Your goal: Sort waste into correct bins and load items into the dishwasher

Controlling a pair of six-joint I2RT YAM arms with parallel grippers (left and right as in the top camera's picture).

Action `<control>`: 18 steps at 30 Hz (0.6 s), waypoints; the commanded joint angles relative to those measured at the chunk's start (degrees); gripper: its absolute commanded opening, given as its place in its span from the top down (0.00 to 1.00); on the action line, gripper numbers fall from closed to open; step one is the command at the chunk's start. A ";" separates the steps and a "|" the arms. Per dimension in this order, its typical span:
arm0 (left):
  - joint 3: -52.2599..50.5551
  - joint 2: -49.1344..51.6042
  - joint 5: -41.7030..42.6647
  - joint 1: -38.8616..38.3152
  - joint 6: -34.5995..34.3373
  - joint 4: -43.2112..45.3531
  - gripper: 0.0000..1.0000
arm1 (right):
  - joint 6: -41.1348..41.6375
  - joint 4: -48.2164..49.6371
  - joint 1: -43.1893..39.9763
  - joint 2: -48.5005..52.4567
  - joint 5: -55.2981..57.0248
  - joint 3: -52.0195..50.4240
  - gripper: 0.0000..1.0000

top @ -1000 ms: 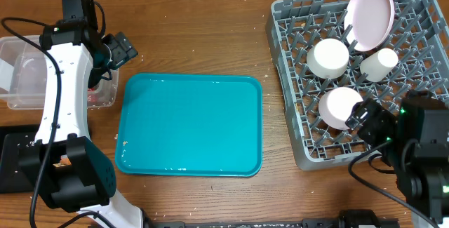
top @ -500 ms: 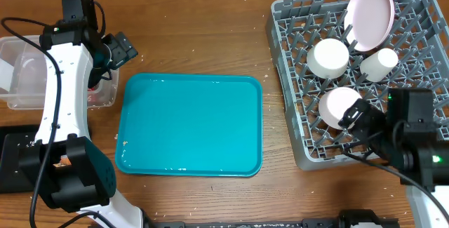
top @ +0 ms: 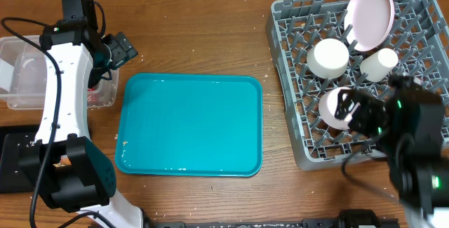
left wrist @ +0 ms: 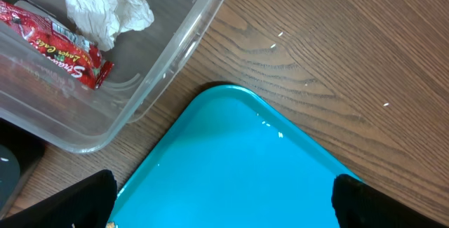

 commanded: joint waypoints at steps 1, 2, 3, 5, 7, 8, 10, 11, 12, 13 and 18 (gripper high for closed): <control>1.01 0.17 -0.70 0.20 0.22 0.02 0.00 | -3.54 2.73 0.33 -7.87 -1.16 -6.67 0.00; 1.01 0.17 -0.70 0.20 0.22 0.02 0.00 | -4.04 3.67 0.33 -9.68 -1.36 -8.68 0.00; 1.01 0.17 -0.70 0.20 0.22 0.00 0.00 | -4.72 4.63 0.33 -11.28 -1.64 -10.60 0.00; 1.01 0.17 -0.70 0.20 0.22 0.02 0.00 | -6.03 6.84 0.33 -13.79 -2.45 -14.05 0.00; 1.01 0.17 -0.70 0.20 0.22 0.02 0.00 | -6.01 11.23 0.33 -14.86 -3.50 -17.57 0.00; 1.01 0.17 -0.70 0.20 0.22 0.02 0.00 | -6.01 13.77 0.33 -14.86 -4.37 -18.82 0.00; 1.01 0.17 -0.70 0.20 0.22 0.02 0.00 | -6.05 19.28 0.81 -15.41 -5.62 -21.66 0.00; 1.01 0.17 -0.70 0.20 0.22 0.02 0.00 | -6.10 22.62 1.22 -16.00 -5.92 -23.45 0.00; 1.01 0.17 -0.70 0.20 0.22 0.02 0.00 | -6.27 25.31 1.51 -16.72 -6.05 -25.09 0.00; 1.01 0.17 -0.70 0.20 0.22 0.02 0.00 | -6.86 27.80 1.84 -17.62 -6.36 -26.82 0.00; 1.01 0.17 -0.70 0.20 0.22 0.02 0.00 | -8.09 38.36 2.93 -26.51 -7.54 -37.88 0.00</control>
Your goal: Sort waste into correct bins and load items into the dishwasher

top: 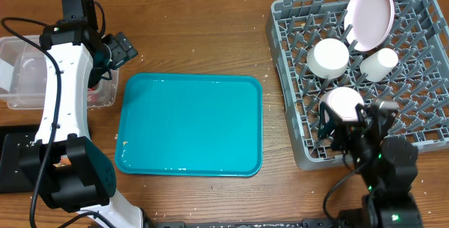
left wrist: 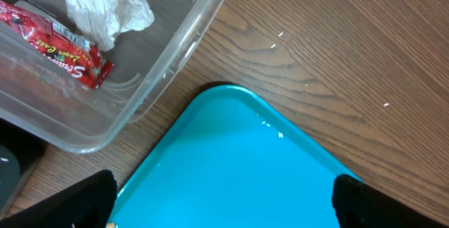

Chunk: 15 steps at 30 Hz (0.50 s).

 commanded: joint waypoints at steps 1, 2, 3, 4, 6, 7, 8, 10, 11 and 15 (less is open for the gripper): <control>1.01 0.17 -0.70 0.20 0.22 0.02 0.00 | -2.12 4.92 0.59 -7.74 -2.45 -7.52 0.00; 1.01 0.17 -0.70 0.20 0.22 0.02 0.00 | -2.27 5.66 0.61 -9.31 -2.51 -8.72 0.00; 1.01 0.17 -0.70 0.20 0.22 0.02 0.00 | -2.27 6.64 0.61 -11.21 -2.51 -10.19 0.00; 1.01 0.17 -0.70 0.20 0.22 0.02 0.00 | -2.29 7.28 0.61 -12.63 -2.45 -11.23 0.00; 1.01 0.17 -0.70 0.20 0.22 0.02 0.00 | -2.29 8.74 0.61 -15.06 -2.47 -13.11 0.00; 1.01 0.17 -0.70 0.20 0.22 0.02 0.00 | -2.32 9.68 0.59 -16.04 -2.45 -14.01 0.00; 1.01 0.17 -0.70 0.20 0.22 0.02 0.00 | -2.51 10.84 0.59 -17.16 -2.45 -15.13 0.00; 1.01 0.17 -0.70 0.20 0.22 0.02 0.00 | -3.43 12.72 0.59 -18.80 -2.47 -16.76 0.00; 1.01 0.17 -0.70 0.20 0.22 0.02 0.00 | -3.85 13.70 0.59 -19.56 -2.45 -17.55 0.00; 1.01 0.17 -0.70 0.20 0.22 0.00 0.00 | -4.81 17.42 0.59 -22.05 -2.47 -20.41 0.00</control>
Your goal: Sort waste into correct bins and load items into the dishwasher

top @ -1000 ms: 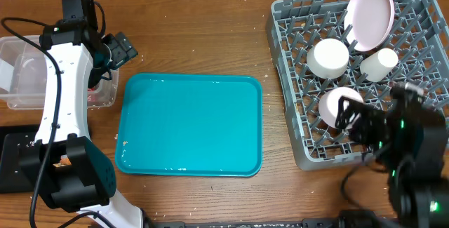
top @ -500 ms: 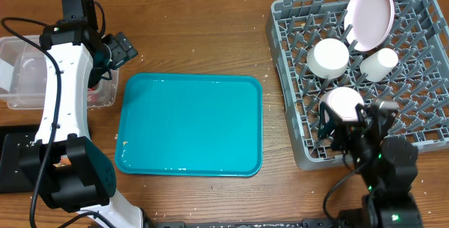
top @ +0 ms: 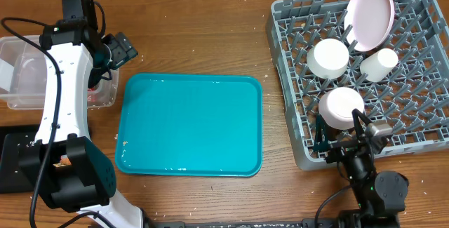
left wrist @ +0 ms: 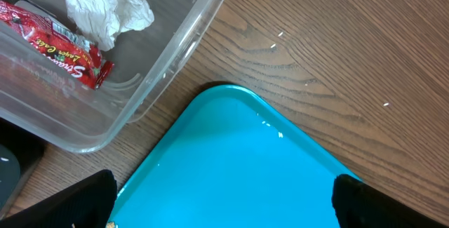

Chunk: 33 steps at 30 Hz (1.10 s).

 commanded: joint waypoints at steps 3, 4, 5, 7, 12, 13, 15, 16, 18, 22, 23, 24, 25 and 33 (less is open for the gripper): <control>1.01 0.17 -0.70 0.20 0.22 0.02 0.00 | -1.55 3.78 0.31 -3.15 -0.31 -3.61 0.00; 1.01 0.17 -0.70 0.20 0.22 0.02 0.00 | -1.55 4.61 0.15 -3.85 -0.28 -4.28 0.00; 1.01 0.17 -0.70 0.20 0.22 0.02 0.00 | -1.60 5.11 0.11 -4.46 -0.17 -4.74 0.00; 1.01 0.17 -0.70 0.20 0.22 0.02 0.00 | -1.60 5.46 0.11 -5.92 0.55 -5.44 0.00; 1.01 0.17 -0.70 0.20 0.22 0.00 0.00 | -1.55 7.89 -0.31 -7.02 1.18 -7.69 0.00; 1.01 0.17 -0.70 0.20 0.22 0.02 0.00 | -1.60 8.55 -0.37 -7.02 1.25 -8.22 0.00; 1.01 0.17 -0.70 0.20 0.22 0.02 0.00 | -2.16 7.74 -1.07 -7.02 1.44 -8.17 0.00; 1.01 0.17 -0.70 0.20 0.22 0.02 0.00 | -3.06 7.65 -1.46 -7.02 1.36 -8.17 0.00; 1.01 0.17 -0.70 0.20 0.22 0.02 0.00 | -4.83 7.21 -1.99 -7.02 1.20 -8.17 0.00; 1.01 0.17 -0.70 0.20 0.22 0.02 0.00 | -9.68 3.30 -2.86 -7.02 1.25 -8.17 0.00; 1.01 0.17 -0.70 0.20 0.22 0.02 0.00 | -11.21 1.55 -2.86 -7.02 1.25 -8.17 0.00; 1.01 0.17 -0.70 0.20 0.22 0.02 0.00 | -11.43 1.53 -2.86 -7.02 1.60 -8.17 0.00; 1.01 0.17 -0.70 0.20 0.22 0.00 0.00 | -11.43 1.53 -2.86 -7.02 2.03 -8.15 0.00; 1.01 0.17 -0.70 0.20 0.22 0.02 0.00 | -11.39 1.51 -2.86 -7.02 2.69 -8.15 0.00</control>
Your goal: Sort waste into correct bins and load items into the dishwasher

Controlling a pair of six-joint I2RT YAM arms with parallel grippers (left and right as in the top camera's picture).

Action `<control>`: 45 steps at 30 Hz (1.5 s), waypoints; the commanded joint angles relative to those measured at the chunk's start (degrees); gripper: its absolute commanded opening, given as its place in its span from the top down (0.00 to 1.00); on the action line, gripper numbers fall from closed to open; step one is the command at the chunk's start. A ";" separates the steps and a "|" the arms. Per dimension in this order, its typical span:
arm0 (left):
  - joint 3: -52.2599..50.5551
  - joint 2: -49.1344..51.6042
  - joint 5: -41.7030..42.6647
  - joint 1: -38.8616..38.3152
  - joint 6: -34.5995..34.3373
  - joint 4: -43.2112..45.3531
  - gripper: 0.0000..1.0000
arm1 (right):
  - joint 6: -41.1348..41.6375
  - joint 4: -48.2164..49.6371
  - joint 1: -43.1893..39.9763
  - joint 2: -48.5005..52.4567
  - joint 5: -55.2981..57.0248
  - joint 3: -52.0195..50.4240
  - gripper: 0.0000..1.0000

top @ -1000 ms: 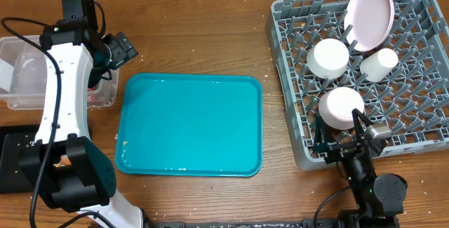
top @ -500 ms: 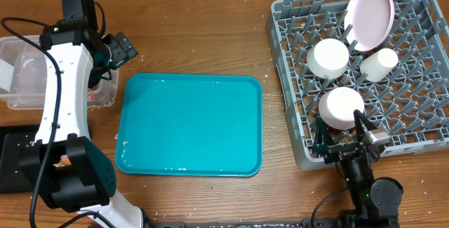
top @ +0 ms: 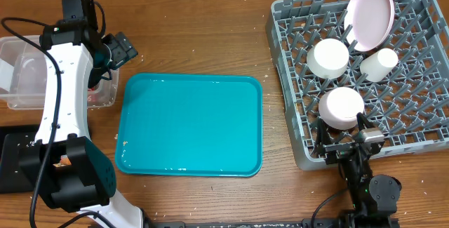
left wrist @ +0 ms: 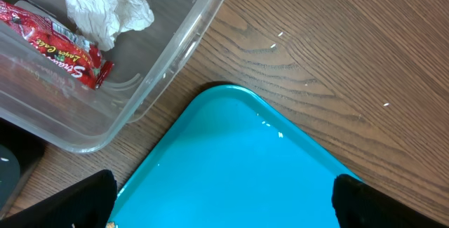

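Note:
The teal tray (top: 189, 124) lies bare at mid-table; in the left wrist view its corner (left wrist: 238, 165) sits under my left gripper (left wrist: 224, 210), whose jaws are wide open and hold nothing. From overhead that gripper (top: 119, 49) hangs beside the clear bin (left wrist: 175, 45), which holds a crumpled white napkin (left wrist: 105, 7) and a red wrapper (left wrist: 59, 45). The grey dish rack (top: 280, 81) carries a pink plate (top: 372, 14), two white cups (top: 328, 57) (top: 379, 63) and a white bowl (top: 341, 107). My right gripper (top: 342, 142) stands open at the rack's front edge, just short of the bowl.
A black bin (top: 14, 158) sits at the front left, below the clear bin (top: 21, 74). Crumbs dot the wooden table (top: 203, 38). The rack fills the right side up to the table's edge.
My right arm has drawn back a little further toward the front edge, away from the white bowl. The left arm, tray and bins are unchanged.
My right gripper was over the white bowl in the rack's front rows. Then the bowl stood uncovered in the rack with the gripper open just in front of it. The arm was lower in view at each later moment. My left gripper stayed open by the clear bin.

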 commanded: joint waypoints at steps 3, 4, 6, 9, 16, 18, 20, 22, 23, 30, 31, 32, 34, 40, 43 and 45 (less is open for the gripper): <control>1.01 0.17 -0.70 0.20 0.22 0.02 0.00 | -0.87 0.20 -0.17 -0.68 0.90 -0.59 0.00; 1.01 0.17 -0.70 0.20 0.22 0.02 0.00 | -0.87 0.20 -0.15 -0.68 0.87 -0.59 0.00; 1.01 0.17 -0.70 0.20 0.22 0.02 0.00 | -0.87 0.20 -0.15 -0.68 0.90 -0.59 0.00; 1.01 0.17 -0.70 0.20 0.22 0.02 0.00 | -0.87 0.20 -0.15 -0.68 0.87 -0.59 0.00; 1.01 0.17 -0.70 0.20 0.22 0.00 0.00 | -0.87 0.20 -0.15 -0.68 0.87 -0.59 0.00; 1.01 0.17 -0.70 0.20 0.22 0.02 0.00 | -0.87 0.20 -0.17 -0.68 0.90 -0.59 0.00; 1.01 0.17 -0.70 0.20 0.22 0.02 0.00 | -0.87 0.20 -0.15 -0.68 0.90 -0.59 0.00; 1.01 0.17 -0.70 0.20 0.22 0.02 0.00 | -0.87 0.20 -0.17 -0.68 0.87 -0.59 0.00; 1.01 0.17 -0.70 0.20 0.22 0.02 0.00 | -0.87 0.20 -0.15 -0.68 0.90 -0.59 0.00; 1.01 0.17 -3.45 0.22 6.88 -4.04 0.00 | -0.87 0.20 -0.17 -0.68 0.90 -0.59 0.00; 1.01 0.17 -3.23 0.22 6.84 -5.62 0.00 | -0.87 0.20 -0.15 -0.68 0.87 -0.59 0.00; 1.01 0.17 -2.95 0.20 6.84 -6.75 0.00 | -0.87 0.20 -0.15 -0.68 0.90 -0.59 0.00; 1.01 0.17 -1.03 0.13 6.84 -9.97 0.00 | -0.87 0.20 -0.15 -0.68 0.87 -0.59 0.00; -2.40 -1.07 0.96 -2.86 11.13 -7.50 0.00 | -0.85 0.20 -0.17 -0.68 0.87 -0.59 0.00; -6.38 -3.67 1.01 -6.51 16.04 -1.09 0.00 | -0.87 0.20 -0.17 -0.68 0.90 -0.59 0.00; -10.60 -6.80 1.01 -9.60 17.18 5.90 0.00 | -0.87 0.20 -0.17 -0.68 0.90 -0.59 0.00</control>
